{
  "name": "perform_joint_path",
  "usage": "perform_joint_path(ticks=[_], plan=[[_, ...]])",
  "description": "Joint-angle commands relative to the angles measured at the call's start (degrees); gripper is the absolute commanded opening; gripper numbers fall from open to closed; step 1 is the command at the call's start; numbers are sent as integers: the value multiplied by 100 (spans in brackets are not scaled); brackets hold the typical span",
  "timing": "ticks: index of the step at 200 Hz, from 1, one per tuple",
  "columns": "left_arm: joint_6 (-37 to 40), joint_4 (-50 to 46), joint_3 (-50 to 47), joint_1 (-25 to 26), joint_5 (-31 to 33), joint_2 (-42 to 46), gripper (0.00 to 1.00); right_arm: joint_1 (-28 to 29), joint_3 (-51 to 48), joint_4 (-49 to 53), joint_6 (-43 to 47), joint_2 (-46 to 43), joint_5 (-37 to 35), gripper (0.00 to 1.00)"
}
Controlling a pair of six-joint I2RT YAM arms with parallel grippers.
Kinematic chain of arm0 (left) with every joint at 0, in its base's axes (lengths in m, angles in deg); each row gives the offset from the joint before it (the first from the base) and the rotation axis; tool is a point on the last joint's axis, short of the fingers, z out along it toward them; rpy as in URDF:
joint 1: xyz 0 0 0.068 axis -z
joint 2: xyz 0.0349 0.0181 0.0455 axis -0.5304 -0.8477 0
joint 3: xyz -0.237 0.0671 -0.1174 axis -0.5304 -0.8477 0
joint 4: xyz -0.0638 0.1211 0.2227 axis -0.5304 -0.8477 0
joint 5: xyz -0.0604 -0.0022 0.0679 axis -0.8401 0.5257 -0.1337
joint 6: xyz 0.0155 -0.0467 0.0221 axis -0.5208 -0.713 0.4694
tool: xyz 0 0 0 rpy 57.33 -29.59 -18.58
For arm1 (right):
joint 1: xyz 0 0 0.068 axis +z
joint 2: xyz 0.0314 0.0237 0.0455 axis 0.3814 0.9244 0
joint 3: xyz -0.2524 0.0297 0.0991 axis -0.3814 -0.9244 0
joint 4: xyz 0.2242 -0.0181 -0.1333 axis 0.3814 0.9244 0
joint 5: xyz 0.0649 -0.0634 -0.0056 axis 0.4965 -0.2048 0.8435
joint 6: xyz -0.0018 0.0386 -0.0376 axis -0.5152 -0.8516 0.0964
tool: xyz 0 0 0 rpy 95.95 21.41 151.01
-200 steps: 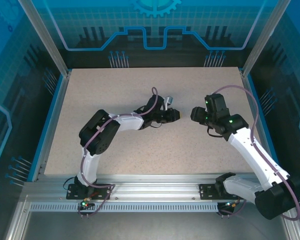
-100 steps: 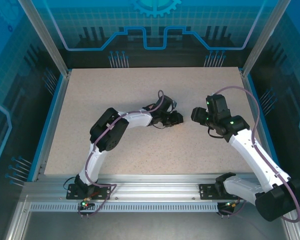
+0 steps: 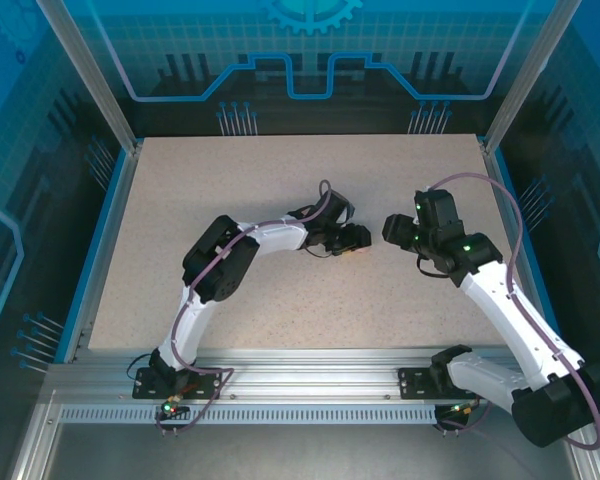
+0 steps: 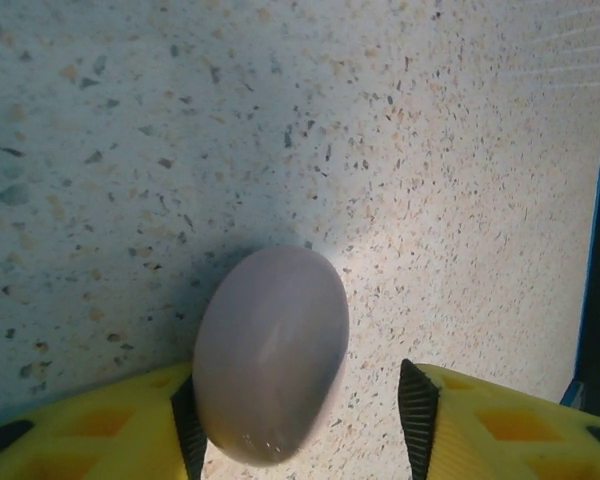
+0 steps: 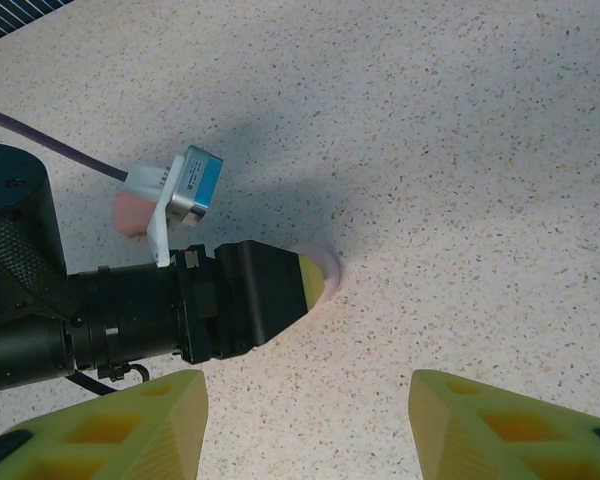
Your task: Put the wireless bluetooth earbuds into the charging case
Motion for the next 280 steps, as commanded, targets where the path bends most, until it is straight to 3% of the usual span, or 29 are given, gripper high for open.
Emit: perform_joint_path(ticks=[1, 32, 78, 141, 176, 204, 232, 260, 280], plan=[[366, -824, -10, -4, 545, 188, 69, -85, 171, 49, -1, -109, 6, 56], [722, -1173, -115, -102, 949, 549, 99, -94, 263, 80, 45, -119, 87, 56], [924, -1136, -838, -513, 1174, 1366, 99, -93, 393, 137, 130, -76, 112, 58], [1736, -1226, -1718, -847, 1719, 3171, 99, -100, 447, 221, 211, -22, -25, 81], [2251, -1218, -2150, -1068, 2188, 4237, 99, -109, 338, 247, 342, -43, -193, 100], [2819, -415, -3048, -1130, 2944, 5156, 99, -114, 201, 307, 469, 16, -569, 100], [3581, 1061, -4290, -1217, 3610, 6067, 99, -135, -36, 188, 711, 65, -1325, 100], [4551, 2219, -5158, -1493, 3911, 6719, 99, -301, -516, -547, 1069, -39, -2013, 100], [4958, 2299, -5303, -1832, 4094, 6888, 99, -491, -932, -1180, 1273, -18, -2228, 100]])
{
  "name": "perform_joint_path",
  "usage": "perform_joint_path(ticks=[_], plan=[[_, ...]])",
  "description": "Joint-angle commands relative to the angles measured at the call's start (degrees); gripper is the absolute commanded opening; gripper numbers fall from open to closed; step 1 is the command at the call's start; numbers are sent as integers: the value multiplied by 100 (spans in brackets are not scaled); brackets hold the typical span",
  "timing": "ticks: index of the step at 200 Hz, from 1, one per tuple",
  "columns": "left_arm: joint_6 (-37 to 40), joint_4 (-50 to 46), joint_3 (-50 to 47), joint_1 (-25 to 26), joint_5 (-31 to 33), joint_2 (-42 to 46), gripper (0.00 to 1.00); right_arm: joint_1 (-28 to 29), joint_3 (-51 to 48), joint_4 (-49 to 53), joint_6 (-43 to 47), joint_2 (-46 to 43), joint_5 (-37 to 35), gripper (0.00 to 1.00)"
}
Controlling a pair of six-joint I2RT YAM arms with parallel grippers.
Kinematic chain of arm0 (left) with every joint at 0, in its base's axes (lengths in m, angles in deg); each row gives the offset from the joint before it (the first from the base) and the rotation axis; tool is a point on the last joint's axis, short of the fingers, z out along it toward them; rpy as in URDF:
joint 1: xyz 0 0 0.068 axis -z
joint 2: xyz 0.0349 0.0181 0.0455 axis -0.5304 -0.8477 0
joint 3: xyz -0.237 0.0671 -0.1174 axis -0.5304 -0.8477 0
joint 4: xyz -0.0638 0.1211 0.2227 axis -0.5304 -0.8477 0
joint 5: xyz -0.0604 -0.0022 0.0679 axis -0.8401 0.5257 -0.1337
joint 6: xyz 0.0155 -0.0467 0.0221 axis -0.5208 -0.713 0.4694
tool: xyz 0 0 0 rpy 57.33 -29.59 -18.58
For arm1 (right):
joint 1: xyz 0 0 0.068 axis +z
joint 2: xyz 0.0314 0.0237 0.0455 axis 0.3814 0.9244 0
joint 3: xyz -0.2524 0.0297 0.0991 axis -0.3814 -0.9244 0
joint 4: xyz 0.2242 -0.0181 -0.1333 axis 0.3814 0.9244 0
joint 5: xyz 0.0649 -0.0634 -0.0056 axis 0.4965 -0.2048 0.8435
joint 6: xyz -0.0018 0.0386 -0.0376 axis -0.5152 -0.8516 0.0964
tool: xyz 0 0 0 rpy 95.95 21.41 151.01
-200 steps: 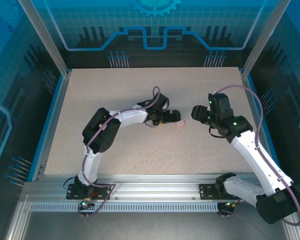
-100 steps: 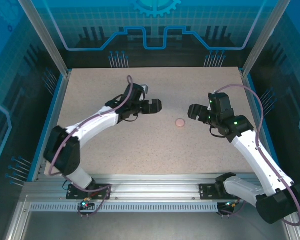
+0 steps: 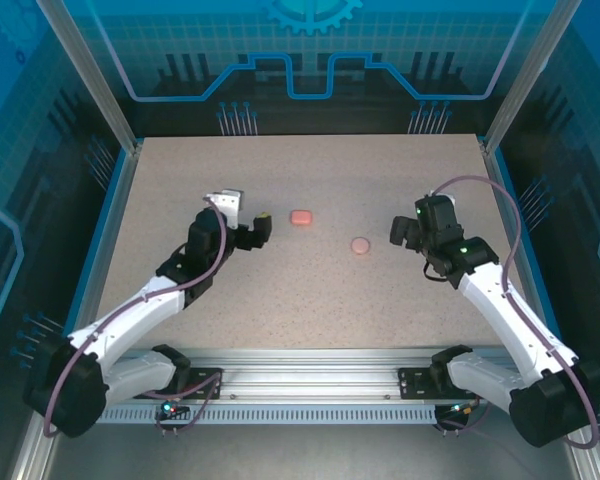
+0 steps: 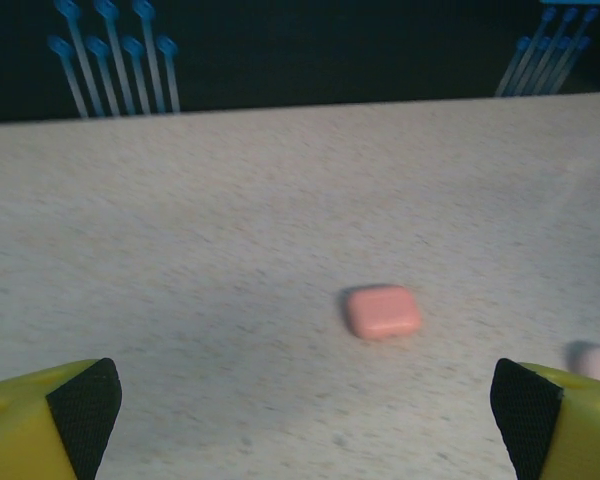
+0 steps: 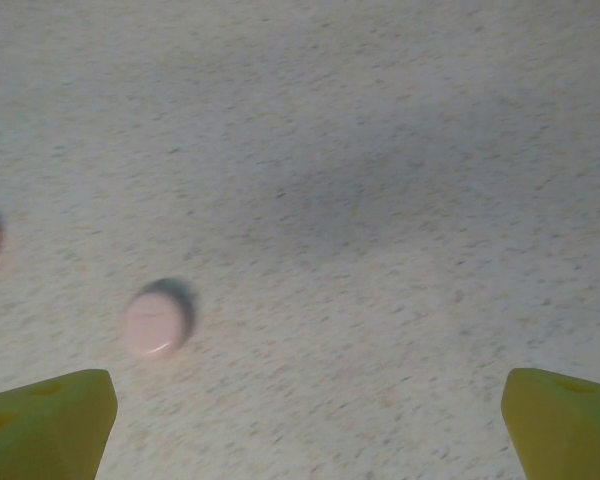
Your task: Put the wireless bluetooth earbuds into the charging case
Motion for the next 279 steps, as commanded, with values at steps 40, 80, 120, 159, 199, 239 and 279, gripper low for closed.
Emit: perform_joint_path(ticks=[40, 80, 120, 159, 199, 239, 279], plan=[[1223, 1362, -594, -1143, 517, 162, 99, -541, -719, -1786, 818, 429, -1128, 100], [1034, 2673, -1573, -1526, 269, -525, 99, -821, -1003, -2783, 1332, 1194, -1237, 100], [977, 3854, -2024, -1637, -84, -1232, 99, -827, -1811, -4590, 1677, 1567, -1290, 100], [865, 4427, -2027, -1959, -734, -1953, 99, -888, -2855, -7437, 2309, 1781, -615, 100], [883, 4387, -1816, -2069, -1063, -2399, 99, -1197, -2932, -7737, 2455, 2084, 672, 100], [775, 4075, -1617, -2259, -1383, -2461, 99, -1287, -2862, -8199, 2720, 2634, 1387, 100], [461, 3595, -1331, -2531, -1543, -2495, 99, -1325, -2805, -7944, 2672, 2571, 1469, 100]])
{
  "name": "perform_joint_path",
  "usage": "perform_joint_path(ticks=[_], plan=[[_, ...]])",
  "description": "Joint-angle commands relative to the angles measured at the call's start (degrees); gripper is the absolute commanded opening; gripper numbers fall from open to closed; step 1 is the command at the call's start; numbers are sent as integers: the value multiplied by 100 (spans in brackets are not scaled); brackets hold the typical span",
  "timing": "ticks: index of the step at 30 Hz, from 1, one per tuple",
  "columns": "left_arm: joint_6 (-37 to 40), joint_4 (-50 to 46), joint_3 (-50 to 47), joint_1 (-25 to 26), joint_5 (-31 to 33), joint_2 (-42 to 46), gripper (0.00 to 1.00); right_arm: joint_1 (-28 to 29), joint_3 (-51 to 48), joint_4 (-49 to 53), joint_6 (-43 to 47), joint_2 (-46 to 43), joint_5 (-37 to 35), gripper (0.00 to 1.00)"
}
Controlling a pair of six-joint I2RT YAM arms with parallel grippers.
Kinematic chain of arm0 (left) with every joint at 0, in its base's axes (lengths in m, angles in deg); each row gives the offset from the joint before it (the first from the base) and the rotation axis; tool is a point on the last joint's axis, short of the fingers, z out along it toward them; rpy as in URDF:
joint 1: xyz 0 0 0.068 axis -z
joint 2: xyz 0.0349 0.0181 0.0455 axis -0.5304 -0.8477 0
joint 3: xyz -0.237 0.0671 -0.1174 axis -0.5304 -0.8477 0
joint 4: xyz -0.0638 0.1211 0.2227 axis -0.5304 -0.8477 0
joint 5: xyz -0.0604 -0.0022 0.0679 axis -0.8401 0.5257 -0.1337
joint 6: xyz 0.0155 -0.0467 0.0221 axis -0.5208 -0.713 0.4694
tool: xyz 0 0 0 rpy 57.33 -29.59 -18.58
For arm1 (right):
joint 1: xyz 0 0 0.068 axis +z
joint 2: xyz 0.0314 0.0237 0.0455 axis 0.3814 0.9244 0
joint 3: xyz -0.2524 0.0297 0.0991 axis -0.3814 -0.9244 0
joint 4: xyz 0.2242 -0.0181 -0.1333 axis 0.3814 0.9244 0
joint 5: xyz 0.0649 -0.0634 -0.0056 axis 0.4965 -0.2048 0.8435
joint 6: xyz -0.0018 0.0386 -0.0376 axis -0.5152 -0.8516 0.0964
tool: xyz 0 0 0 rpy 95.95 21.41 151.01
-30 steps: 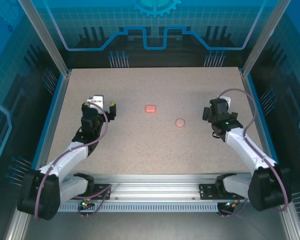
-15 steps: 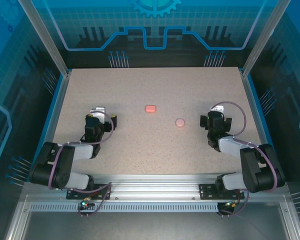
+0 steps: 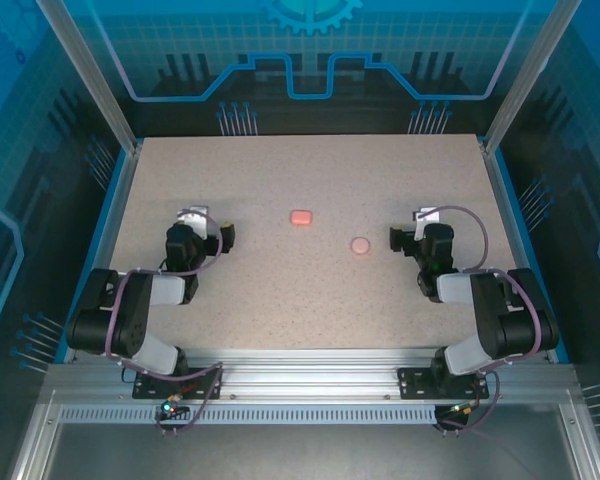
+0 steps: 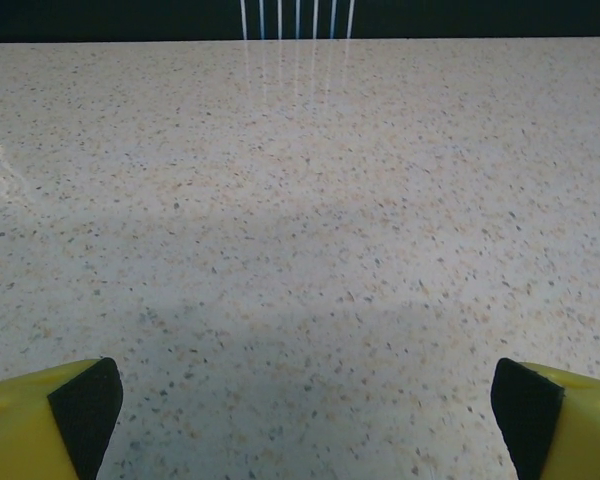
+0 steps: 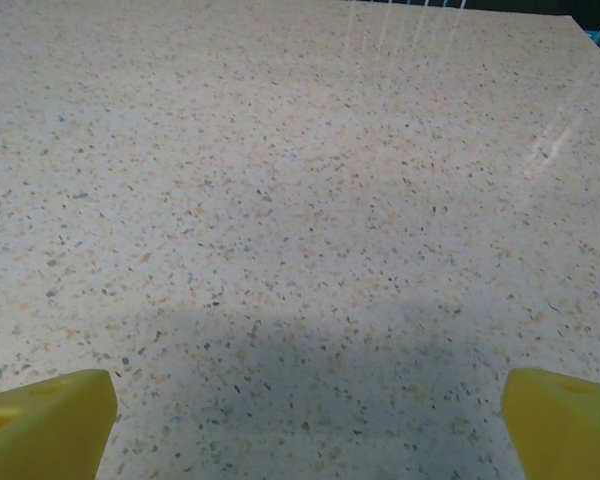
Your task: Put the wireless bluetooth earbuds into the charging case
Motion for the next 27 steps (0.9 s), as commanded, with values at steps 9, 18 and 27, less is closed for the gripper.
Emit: perform_joint_path(ticks=[9, 18, 27], plan=[[-253, -225, 144, -150, -229, -45, 99, 25, 97, -283, 170, 14, 73, 100], [-257, -219, 135, -157, -233, -50, 99, 24, 97, -283, 168, 14, 91, 100], [-257, -213, 136, -150, -236, -46, 99, -97, 98, -248, 141, 5, 388, 100]])
